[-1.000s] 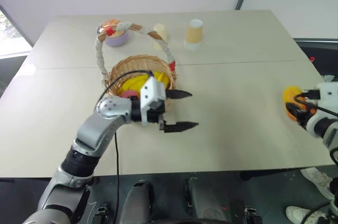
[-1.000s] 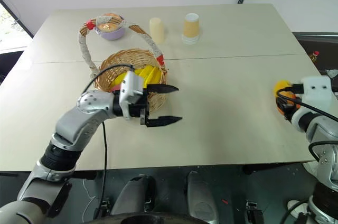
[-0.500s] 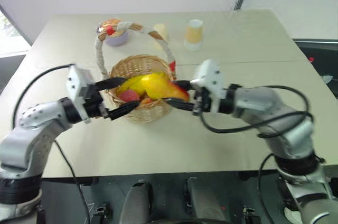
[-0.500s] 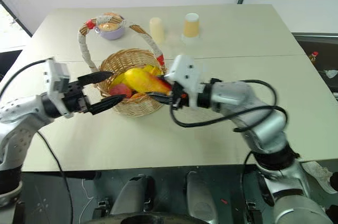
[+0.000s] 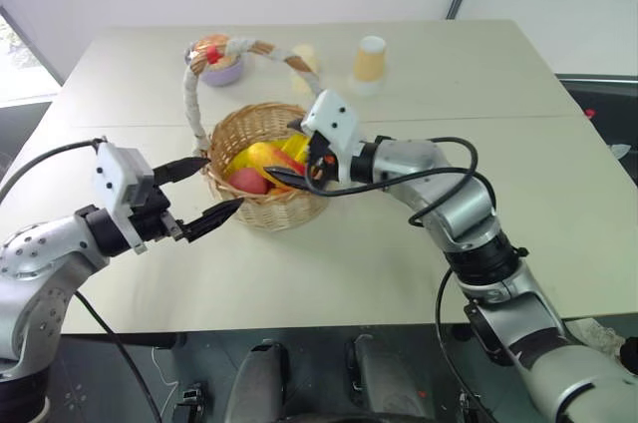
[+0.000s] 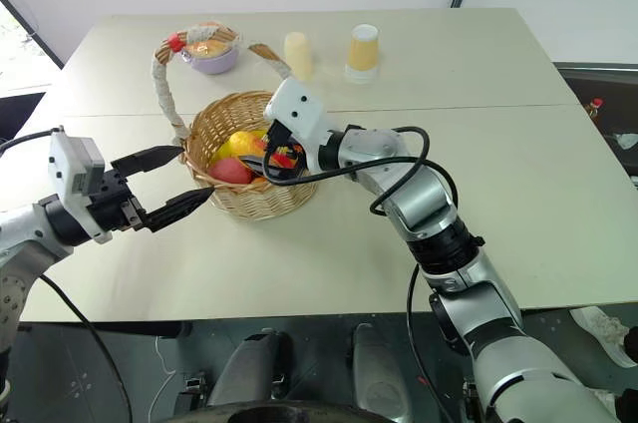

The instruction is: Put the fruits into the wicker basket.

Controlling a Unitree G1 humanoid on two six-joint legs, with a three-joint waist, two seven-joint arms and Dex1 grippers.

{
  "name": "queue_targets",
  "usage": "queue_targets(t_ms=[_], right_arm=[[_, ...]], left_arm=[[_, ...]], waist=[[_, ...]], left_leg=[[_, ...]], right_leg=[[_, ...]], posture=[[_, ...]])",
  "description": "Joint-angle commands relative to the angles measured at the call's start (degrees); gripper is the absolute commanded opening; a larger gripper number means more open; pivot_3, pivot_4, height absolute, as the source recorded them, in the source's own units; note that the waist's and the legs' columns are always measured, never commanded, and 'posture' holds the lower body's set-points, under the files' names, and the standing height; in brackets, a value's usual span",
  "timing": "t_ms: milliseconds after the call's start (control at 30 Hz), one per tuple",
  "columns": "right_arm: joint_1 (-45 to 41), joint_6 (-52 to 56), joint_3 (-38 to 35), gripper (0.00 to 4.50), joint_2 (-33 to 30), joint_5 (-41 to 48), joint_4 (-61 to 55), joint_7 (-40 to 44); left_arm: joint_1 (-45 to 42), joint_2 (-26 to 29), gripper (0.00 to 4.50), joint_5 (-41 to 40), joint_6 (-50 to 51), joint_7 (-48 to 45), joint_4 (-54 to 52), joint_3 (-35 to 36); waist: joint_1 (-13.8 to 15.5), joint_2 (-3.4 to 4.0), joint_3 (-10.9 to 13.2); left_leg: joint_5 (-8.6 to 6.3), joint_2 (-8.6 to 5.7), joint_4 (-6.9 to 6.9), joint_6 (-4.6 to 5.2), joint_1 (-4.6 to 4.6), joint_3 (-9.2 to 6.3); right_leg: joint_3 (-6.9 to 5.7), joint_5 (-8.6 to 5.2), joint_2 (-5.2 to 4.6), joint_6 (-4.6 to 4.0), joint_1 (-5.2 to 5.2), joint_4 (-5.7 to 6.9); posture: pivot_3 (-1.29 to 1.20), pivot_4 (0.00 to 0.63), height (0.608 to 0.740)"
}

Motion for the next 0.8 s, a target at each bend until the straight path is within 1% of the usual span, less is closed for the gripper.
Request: queue_targets(t_ms=[33,100,167,233,300,333,467,567,667,800], right_arm=[[3.74,-0.78,-7.4,4.36,-2.76,7.61,-10.77,4.68],[8.15,2.52,-12.99,4.36,-5.34,13.87,-15.09,6.48],[12.78,5.39,-17.91,4.36,-9.05,17.76,-17.41,7.5],[15.94,6.23,-20.2,4.36,-12.04,17.77,-17.95,6.64],[17.14,5.6,-20.46,4.36,-11.87,15.34,-15.74,2.81],[17.02,4.65,-19.81,4.36,-10.87,13.78,-14.24,0.9],[12.73,-0.7,-16.82,4.36,-2.57,8.87,-4.98,-5.89],[8.53,-5.77,-15.66,4.36,2.8,6.43,3.47,-7.31],[5.25,-10.43,-14.38,4.36,5.99,3.98,10.85,-7.3],[3.68,-14.73,-13.8,4.36,7.69,2.37,16.2,-6.06]], left_arm=[[-0.75,-0.05,4.5,-1.25,-0.39,0.03,-0.28,0.68],[-1.23,-0.57,4.5,-1.72,-0.37,0.01,0.52,0.21],[-1.62,-0.98,4.5,-1.85,-0.37,-0.14,1.04,-0.62],[-2.07,-1.39,4.5,-1.84,-0.41,-0.35,1.51,-1.6],[-2.92,-1.98,4.5,-1.78,-0.58,-0.57,2.42,-2.86],[-3.34,-2.29,4.5,-1.73,-0.74,-0.68,2.88,-3.47],[-5.3,-3.59,4.5,-2.08,-1.12,-0.73,4.25,-4.79],[-6.42,-4.34,4.5,-2.24,-0.73,-0.06,4.15,-5.4],[-6.65,-5.05,4.5,-2.13,-0.67,0.62,3.48,-5.98],[-6.51,-5.93,4.5,-2.23,-0.67,1.8,2.44,-6.41]], waist=[[0.13,-0.01,0.0],[0.3,-0.01,-0.01],[0.33,-0.02,-0.01],[0.24,-0.02,-0.01],[-0.23,-0.02,-0.01],[-0.43,-0.02,-0.01],[-1.59,-0.03,-0.02],[-1.67,-0.02,-0.01],[-1.48,-0.02,-0.01],[-1.3,-0.02,-0.01]], left_leg=[[0.0,0.0,-0.01,0.0,0.0,0.0],[-0.01,0.02,-0.01,0.01,-0.02,-0.05],[-0.01,0.01,0.0,0.01,-0.02,-0.06],[-0.01,0.0,0.0,0.01,0.0,-0.03],[-0.01,-0.04,0.0,0.01,0.05,0.04],[-0.01,-0.02,0.0,0.01,0.12,0.09],[0.0,0.04,-0.02,0.0,0.28,0.1],[0.01,0.14,-0.02,-0.01,0.34,0.09],[0.01,0.16,-0.04,-0.01,0.32,0.1],[0.01,0.04,-0.04,-0.01,0.24,0.09]], right_leg=[[0.0,0.0,0.0,0.0,0.0,0.0],[-0.02,0.0,-0.03,0.0,0.01,-0.01],[-0.02,0.0,-0.06,0.0,0.05,-0.03],[-0.01,0.0,-0.09,0.0,0.08,-0.04],[0.01,0.0,-0.04,0.0,0.08,-0.03],[0.04,0.0,0.04,0.0,0.08,0.0],[0.1,-0.04,0.25,-0.06,0.08,0.26],[0.14,-0.05,0.36,-0.08,0.06,0.33],[0.15,-0.05,0.3,-0.08,0.06,0.32],[0.14,-0.04,0.06,-0.07,0.06,0.27]], posture=[[0.0,0.15,0.74],[0.0,0.15,0.74],[0.0,0.15,0.74],[0.0,0.15,0.74],[0.0,0.15,0.74],[0.0,0.15,0.74],[0.0,0.15,0.74],[0.0,0.15,0.74],[0.0,0.15,0.74],[0.0,0.15,0.74]])
